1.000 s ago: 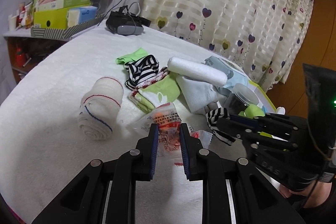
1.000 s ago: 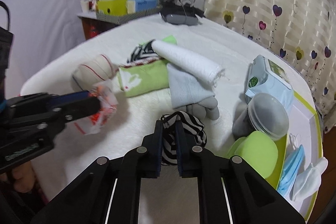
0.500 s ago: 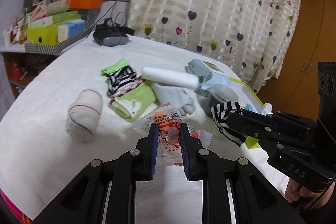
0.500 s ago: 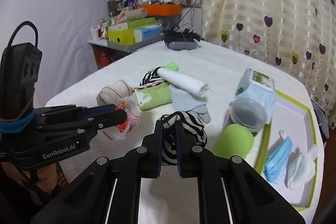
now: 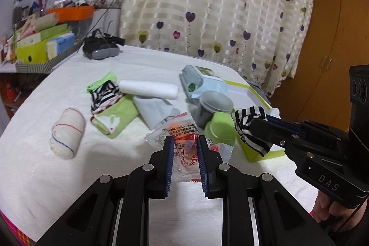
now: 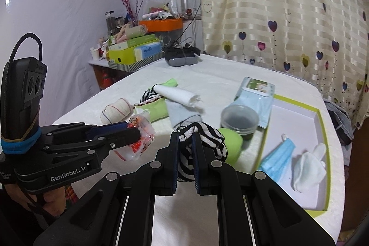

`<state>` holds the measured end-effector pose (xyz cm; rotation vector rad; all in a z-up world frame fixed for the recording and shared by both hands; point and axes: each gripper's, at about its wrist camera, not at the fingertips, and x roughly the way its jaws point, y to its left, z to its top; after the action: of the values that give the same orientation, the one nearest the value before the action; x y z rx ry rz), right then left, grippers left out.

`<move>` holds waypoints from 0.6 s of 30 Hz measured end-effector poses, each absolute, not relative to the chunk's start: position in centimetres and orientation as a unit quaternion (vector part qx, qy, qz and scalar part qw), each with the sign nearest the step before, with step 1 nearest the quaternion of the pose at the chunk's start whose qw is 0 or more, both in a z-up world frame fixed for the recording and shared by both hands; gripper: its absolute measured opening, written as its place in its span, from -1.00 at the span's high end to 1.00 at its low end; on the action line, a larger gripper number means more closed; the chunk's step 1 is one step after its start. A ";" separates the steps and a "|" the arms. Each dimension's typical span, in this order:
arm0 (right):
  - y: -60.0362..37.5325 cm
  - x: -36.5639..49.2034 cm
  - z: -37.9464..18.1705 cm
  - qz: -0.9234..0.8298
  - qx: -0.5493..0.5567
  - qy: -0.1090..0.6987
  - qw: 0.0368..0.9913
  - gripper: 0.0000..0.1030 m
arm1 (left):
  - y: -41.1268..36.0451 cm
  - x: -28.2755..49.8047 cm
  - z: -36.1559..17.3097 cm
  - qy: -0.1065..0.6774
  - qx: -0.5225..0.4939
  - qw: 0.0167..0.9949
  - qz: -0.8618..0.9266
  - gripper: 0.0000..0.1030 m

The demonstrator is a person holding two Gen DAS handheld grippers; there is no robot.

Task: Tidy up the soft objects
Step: 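Carry the sock ball and candy packet into the white box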

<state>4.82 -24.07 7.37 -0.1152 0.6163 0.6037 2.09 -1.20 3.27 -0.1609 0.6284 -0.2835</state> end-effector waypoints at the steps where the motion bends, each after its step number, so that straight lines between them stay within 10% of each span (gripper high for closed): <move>1: -24.4 4.8 7.4 0.290 -0.054 0.297 0.908 0.78 | -1.5 2.1 3.4 0.308 -0.077 0.938 -0.140 0.63; 18: -29.4 4.5 7.5 0.244 -0.029 0.295 0.923 0.78 | -5.8 2.2 4.7 0.302 -0.053 0.934 -0.185 0.63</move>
<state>4.48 -29.37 7.46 -0.0587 0.6062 0.5014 2.16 -5.78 4.69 -0.1080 0.6178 -0.3785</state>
